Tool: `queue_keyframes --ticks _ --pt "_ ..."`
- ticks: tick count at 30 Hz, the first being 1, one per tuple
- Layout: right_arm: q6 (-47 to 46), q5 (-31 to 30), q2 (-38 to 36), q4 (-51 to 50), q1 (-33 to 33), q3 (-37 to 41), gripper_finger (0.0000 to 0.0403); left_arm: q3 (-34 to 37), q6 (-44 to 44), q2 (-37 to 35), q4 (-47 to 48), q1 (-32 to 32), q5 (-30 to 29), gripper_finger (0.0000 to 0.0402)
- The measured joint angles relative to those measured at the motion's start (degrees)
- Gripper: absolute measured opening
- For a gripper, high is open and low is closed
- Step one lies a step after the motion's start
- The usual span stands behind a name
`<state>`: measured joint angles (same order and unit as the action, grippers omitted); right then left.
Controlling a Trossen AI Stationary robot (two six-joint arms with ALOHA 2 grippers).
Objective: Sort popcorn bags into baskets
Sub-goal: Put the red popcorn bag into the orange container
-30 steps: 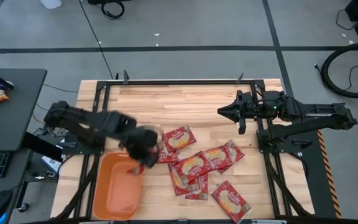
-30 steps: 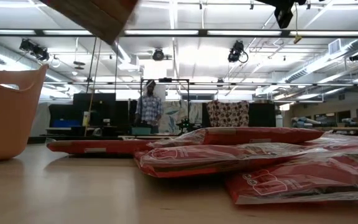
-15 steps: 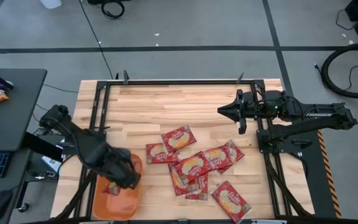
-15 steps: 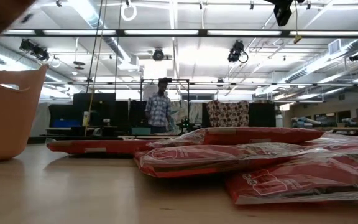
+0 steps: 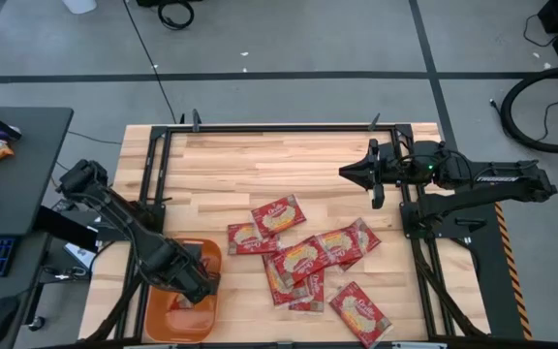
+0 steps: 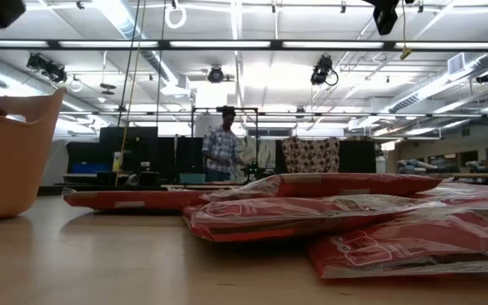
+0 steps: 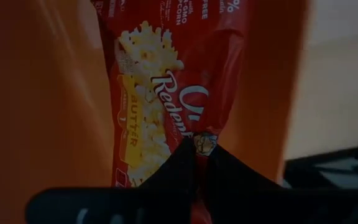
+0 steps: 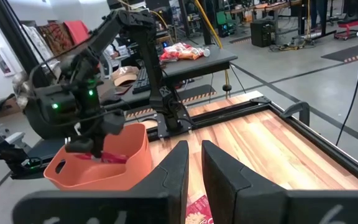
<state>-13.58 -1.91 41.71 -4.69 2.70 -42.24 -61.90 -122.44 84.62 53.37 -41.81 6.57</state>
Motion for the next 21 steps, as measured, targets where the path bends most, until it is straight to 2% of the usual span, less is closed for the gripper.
queue_keyframes --ticks 6,12,16,21 --pt "-1.44 0.00 0.00 -0.04 0.00 0.00 0.0050 2.56 -2.83 0.00 1.09 0.00 7.87 0.0066" --pt "-1.44 0.00 0.00 -0.05 0.00 0.00 0.0050 -0.21 0.85 -1.60 0.79 1.74 7.54 0.0134" --pt "-1.44 0.01 0.00 -0.06 0.00 0.00 0.0050 -5.26 8.46 -3.62 0.91 4.59 4.31 0.0161" --pt "-0.69 -0.08 0.00 -0.07 0.02 0.00 0.0050 -11.77 24.60 -4.15 -0.97 8.59 -4.95 0.0157"
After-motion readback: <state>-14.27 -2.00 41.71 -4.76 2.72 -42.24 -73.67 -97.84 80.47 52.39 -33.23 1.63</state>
